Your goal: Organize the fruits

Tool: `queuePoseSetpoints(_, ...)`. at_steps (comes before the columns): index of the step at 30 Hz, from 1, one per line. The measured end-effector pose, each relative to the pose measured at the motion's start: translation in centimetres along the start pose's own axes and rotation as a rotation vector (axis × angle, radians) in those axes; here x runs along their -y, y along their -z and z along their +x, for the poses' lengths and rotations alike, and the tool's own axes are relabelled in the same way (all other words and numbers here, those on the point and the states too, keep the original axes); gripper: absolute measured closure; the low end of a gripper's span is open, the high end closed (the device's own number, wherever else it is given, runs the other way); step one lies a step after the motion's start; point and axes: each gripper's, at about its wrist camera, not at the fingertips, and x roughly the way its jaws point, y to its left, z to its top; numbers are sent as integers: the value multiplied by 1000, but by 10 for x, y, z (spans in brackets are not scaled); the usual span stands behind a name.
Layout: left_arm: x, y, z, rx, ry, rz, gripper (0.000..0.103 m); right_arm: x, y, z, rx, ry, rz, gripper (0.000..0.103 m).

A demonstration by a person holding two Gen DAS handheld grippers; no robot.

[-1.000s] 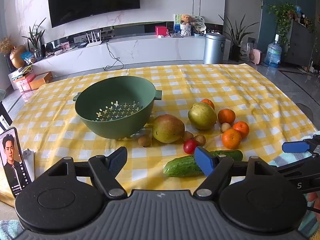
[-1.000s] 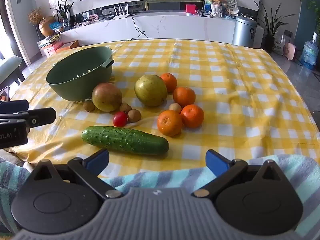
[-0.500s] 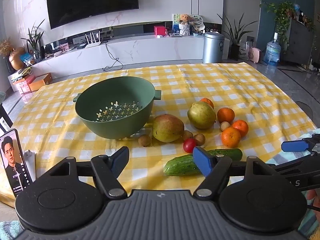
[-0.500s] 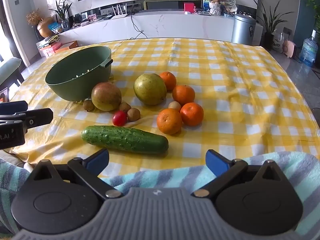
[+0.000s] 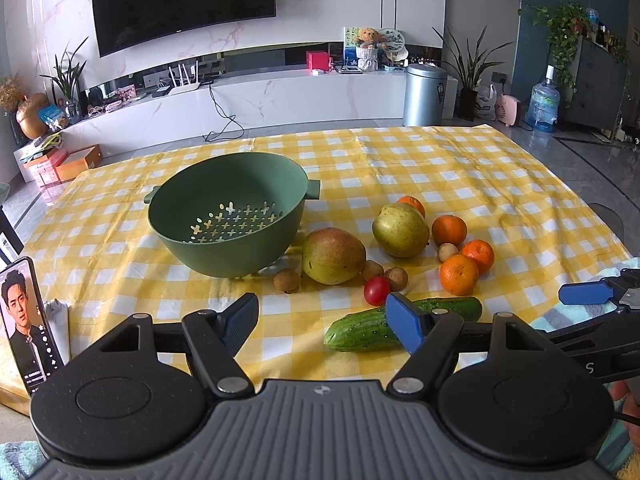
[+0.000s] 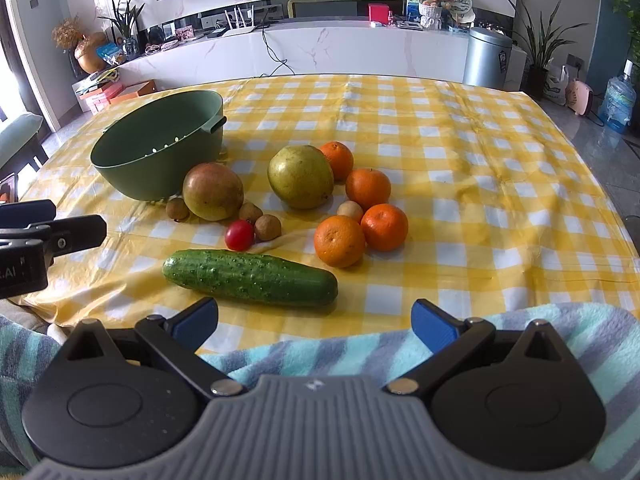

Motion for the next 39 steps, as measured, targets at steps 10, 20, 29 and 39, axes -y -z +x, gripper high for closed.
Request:
queuePoseSetpoints(10, 2, 0, 1, -4, 1, 3, 17, -1, 2, 2, -6, 3, -4, 4)
queuePoseSetpoints(20, 3, 1, 2, -9, 8, 4, 17, -1, 2, 2, -6, 4, -5, 4)
queuePoseSetpoints(29, 4, 2, 2, -11, 11, 3, 17, -1, 2, 2, -6, 4, -5, 4)
queuePoseSetpoints(39, 4, 2, 1, -12, 11, 3, 17, -1, 2, 2, -5, 4, -5, 4)
